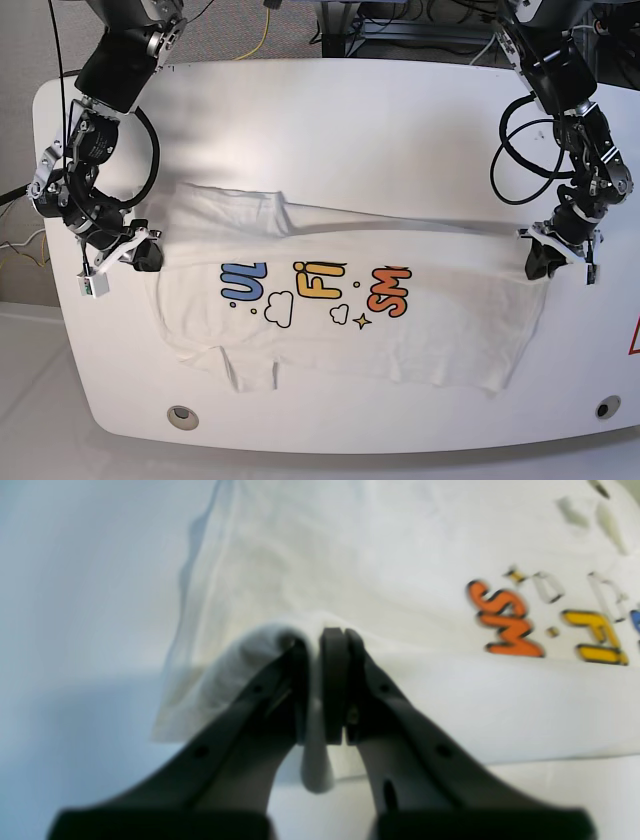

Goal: Fold the T-shirt properly
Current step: 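Lower the folded edge with both grippers onto the shirt body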

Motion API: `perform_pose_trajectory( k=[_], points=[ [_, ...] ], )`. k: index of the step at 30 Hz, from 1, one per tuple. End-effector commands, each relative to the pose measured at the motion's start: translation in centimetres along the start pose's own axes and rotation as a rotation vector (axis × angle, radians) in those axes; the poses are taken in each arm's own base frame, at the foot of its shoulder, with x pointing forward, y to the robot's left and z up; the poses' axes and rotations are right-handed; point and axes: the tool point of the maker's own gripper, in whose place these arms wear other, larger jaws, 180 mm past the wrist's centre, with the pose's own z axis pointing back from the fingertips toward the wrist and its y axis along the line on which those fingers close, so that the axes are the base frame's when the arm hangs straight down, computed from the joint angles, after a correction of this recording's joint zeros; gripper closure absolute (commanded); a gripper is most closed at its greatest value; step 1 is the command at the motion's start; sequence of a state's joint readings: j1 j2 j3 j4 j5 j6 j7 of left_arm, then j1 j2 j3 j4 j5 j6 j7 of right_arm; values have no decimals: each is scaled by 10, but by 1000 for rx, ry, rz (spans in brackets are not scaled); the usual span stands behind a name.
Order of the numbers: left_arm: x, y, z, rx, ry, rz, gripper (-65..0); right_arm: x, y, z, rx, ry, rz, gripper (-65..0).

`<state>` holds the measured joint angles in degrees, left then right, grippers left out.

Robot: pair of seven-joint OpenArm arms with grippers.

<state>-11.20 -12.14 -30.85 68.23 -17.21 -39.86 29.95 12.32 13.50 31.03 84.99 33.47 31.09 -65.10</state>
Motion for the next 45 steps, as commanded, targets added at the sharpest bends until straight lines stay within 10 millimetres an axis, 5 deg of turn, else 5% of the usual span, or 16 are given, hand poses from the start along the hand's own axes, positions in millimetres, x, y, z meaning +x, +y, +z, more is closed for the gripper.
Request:
perform_pose_trajectory(
  k=[1,17,36,45],
  points=[
    [33,6,1,-2,-99,-16,-31,20,-3,5,-21,-48,36,-66],
    [27,11,-2,0,-98,12,-32,-3,4,-11,-59,31,164,-66],
    [28,-27,-17,-100,-148,-53,-40,-8,4,-17,-97,65,220,-66],
    [26,-30,-18,-108,-141,-57,-222,-9,4,-17,-98,67,220,-77]
  ],
)
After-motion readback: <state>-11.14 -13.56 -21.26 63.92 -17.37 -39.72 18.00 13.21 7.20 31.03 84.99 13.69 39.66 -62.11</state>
